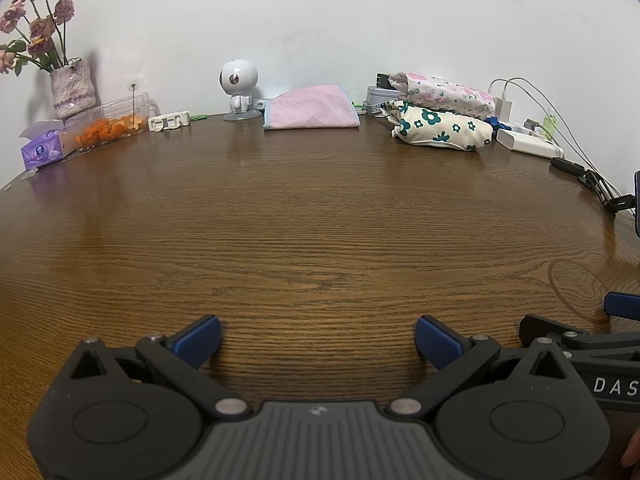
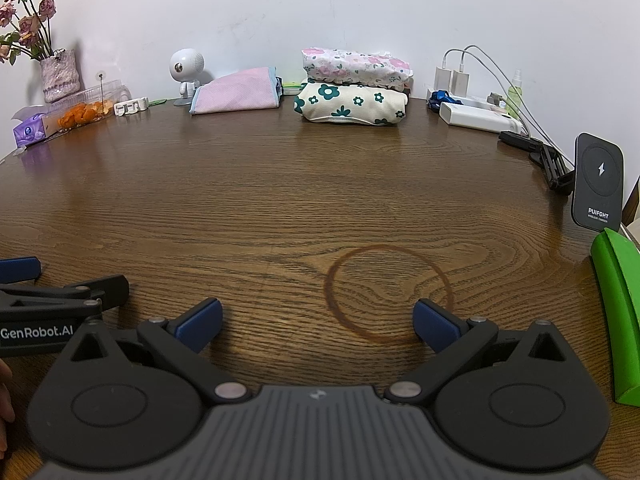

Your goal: Fold clothes

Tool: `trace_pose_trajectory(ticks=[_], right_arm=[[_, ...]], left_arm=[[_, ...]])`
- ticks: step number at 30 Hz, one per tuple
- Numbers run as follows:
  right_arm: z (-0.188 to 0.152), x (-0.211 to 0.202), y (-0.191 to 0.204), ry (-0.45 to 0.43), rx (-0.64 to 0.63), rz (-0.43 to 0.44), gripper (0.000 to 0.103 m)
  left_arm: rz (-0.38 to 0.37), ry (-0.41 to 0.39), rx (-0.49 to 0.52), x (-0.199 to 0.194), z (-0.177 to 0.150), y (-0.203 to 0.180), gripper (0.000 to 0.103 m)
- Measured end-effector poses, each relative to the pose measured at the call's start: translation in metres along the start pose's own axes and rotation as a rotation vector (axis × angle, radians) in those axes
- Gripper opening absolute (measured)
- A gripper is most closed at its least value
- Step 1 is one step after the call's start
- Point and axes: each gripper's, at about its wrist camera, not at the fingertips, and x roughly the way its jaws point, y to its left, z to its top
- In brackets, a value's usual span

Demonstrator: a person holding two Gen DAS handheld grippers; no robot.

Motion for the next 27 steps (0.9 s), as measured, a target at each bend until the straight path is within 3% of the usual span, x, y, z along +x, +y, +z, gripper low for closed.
trace_pose_trajectory(ticks=[27], right_arm=[[-0.0016, 0.0011, -0.0008, 0.002, -0.003, 0.002, 0.102]], left_arm=[[-0.001, 0.002, 0.003, -0.0018, -0.0016, -0.0014, 0.103]])
